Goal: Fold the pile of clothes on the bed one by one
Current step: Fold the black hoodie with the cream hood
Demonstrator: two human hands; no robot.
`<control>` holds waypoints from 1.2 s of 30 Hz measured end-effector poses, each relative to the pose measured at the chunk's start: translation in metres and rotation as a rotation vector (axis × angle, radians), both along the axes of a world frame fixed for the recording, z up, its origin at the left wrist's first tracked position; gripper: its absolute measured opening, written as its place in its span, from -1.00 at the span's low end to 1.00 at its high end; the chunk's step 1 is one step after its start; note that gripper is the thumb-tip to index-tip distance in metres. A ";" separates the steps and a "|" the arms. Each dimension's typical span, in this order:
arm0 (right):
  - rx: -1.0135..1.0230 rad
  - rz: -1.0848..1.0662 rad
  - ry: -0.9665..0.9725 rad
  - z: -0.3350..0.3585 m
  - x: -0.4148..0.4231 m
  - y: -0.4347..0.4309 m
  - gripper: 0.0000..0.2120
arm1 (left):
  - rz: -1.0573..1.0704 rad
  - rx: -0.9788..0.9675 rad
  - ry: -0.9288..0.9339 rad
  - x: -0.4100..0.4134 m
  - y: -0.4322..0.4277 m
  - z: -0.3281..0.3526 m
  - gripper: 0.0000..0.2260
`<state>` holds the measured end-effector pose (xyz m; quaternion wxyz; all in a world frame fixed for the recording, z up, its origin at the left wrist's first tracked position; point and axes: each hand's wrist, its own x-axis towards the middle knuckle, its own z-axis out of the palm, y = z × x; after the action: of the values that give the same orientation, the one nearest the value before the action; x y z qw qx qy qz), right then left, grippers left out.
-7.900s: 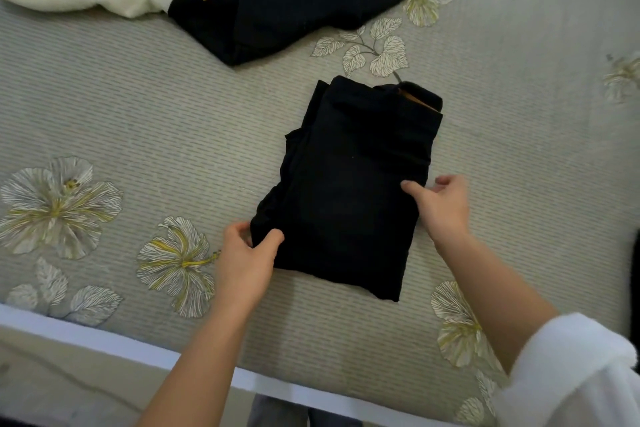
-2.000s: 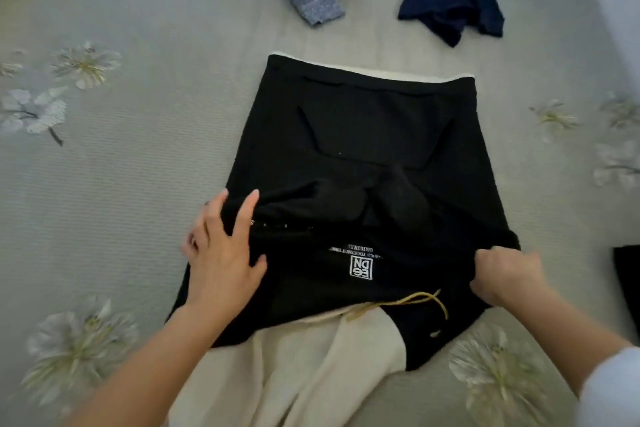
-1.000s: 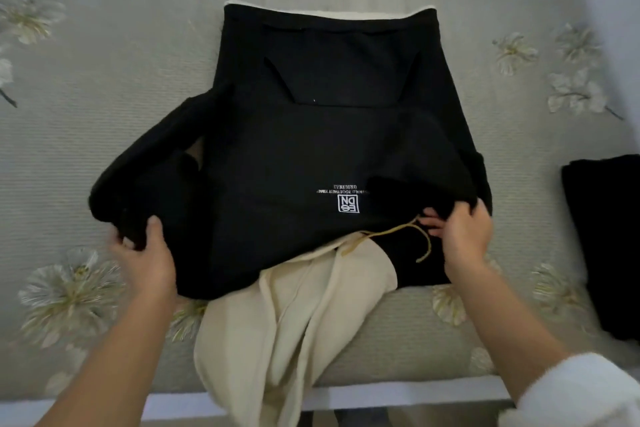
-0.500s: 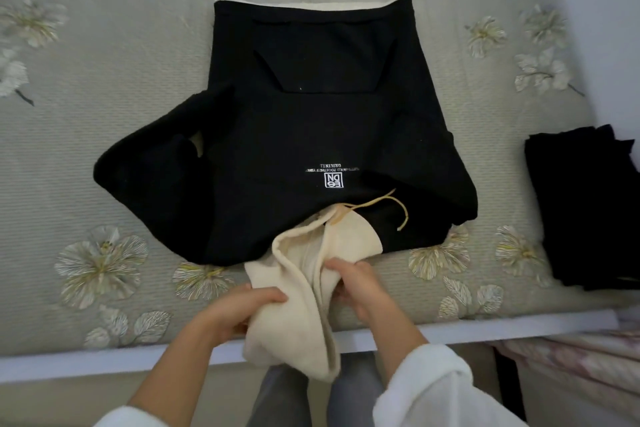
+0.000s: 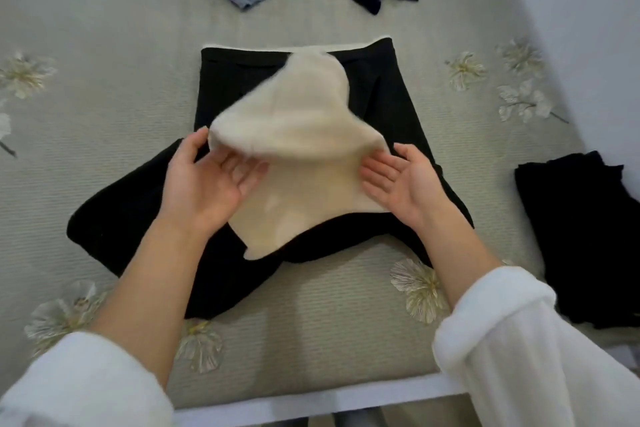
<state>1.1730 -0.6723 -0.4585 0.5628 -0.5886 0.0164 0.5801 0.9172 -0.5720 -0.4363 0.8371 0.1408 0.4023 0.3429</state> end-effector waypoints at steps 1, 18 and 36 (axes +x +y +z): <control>-0.084 0.029 -0.119 -0.007 0.000 0.001 -0.74 | 0.003 0.010 0.151 0.012 0.005 -0.010 -0.62; -0.554 0.268 -1.165 -0.090 0.066 -0.092 -0.71 | -1.041 1.372 1.602 0.065 -0.104 -0.138 -0.25; -0.563 -0.521 -0.690 -0.082 0.163 -0.203 -0.70 | -1.483 1.418 1.321 0.120 -0.196 -0.127 -0.22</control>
<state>1.3362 -0.8752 -0.5404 0.4811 -0.8508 0.1312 0.1659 1.0368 -0.7676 -0.5630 0.2018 0.9092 0.2962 -0.2120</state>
